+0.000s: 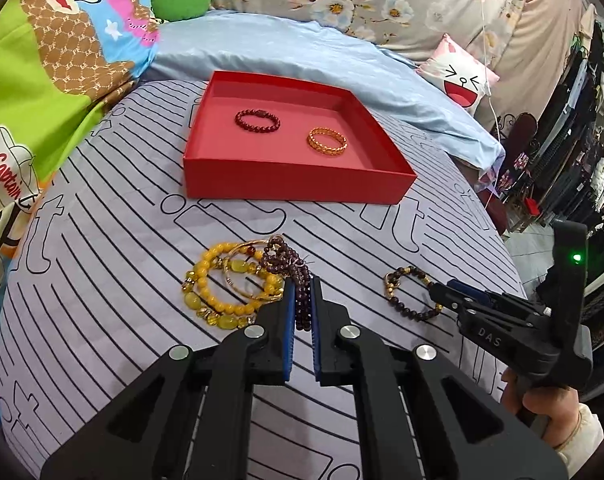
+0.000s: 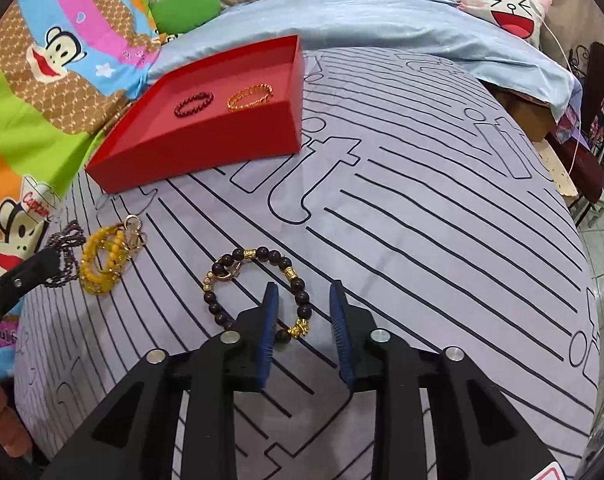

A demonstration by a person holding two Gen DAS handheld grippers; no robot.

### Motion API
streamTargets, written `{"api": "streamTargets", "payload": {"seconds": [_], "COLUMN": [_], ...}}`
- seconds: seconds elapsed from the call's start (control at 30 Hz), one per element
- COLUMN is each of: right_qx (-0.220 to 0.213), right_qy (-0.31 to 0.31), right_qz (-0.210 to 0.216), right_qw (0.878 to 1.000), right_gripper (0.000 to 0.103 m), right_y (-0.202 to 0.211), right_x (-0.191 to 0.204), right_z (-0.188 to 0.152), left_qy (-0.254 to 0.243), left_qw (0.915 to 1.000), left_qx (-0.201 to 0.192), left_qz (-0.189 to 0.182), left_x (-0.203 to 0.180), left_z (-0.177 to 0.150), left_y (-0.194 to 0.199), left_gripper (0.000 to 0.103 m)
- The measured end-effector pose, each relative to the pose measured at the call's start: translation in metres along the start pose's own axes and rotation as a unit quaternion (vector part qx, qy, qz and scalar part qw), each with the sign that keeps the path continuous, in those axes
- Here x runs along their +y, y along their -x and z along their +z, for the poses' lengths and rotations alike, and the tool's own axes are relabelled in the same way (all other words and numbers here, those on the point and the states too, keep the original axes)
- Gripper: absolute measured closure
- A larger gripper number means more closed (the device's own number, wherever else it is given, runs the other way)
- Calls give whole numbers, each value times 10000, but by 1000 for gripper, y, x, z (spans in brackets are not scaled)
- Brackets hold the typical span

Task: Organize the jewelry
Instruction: 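Lift and carry both bracelets with both tools into the red tray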

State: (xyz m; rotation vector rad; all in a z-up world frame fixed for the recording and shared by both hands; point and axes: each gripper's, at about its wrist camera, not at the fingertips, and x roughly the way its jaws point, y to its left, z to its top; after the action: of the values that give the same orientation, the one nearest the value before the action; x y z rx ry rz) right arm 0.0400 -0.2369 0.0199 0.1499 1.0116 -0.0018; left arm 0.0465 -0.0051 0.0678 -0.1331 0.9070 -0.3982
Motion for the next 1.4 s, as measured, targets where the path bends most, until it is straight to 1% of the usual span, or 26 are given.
{"api": "streamTargets", "payload": {"seconds": [0.07, 0.1, 0.17, 0.2, 0.3, 0.5, 0.57, 0.7, 0.87, 1.1, 1.4], "right_qx": [3, -36, -69, -60, -92, -660, -831, -1000, -1166, -1361, -1438], "right_qy": [98, 191, 320, 335, 213, 131, 182, 218, 292, 368, 523], "right_qz": [-86, -188, -300, -266, 39, 480, 520, 603, 678, 800, 807], "right_qw": [9999, 9996, 9990, 9991, 9997, 9966, 9950, 9929, 9904, 9868, 9849], "right_gripper": [76, 79, 90, 95, 95, 95, 96, 95, 95, 95, 95], "right_y": [-5, -6, -7, -6, 1, 47, 60, 77, 87, 89, 67], "right_x": [4, 7, 11, 12, 11, 18, 22, 25, 29, 36, 52], "right_z": [-1, -1, -1, -1, 3, 21, 30, 44, 65, 102, 152], "left_qy": [-3, -4, -9, -7, 17, 29, 32, 15, -66, -143, -426], "left_qw": [10000, 10000, 10000, 10000, 10000, 10000, 10000, 9999, 9995, 9989, 9971], "left_qx": [4, 9, 19, 19, 20, -45, -74, -143, -308, -437, -623], "left_qz": [5, 5, 12, 13, 7, -26, -32, -37, 14, 49, 105], "left_x": [1, 0, 0, 0, 1, 3, 5, 7, 12, 20, 16], "left_z": [-1, -2, -2, -2, -2, 1, 3, 10, 29, 70, 129], "left_y": [1, 1, 0, 0, 1, 6, 9, 15, 24, 23, 1], "left_gripper": [96, 96, 96, 96, 96, 96, 96, 96, 96, 96, 96]}}
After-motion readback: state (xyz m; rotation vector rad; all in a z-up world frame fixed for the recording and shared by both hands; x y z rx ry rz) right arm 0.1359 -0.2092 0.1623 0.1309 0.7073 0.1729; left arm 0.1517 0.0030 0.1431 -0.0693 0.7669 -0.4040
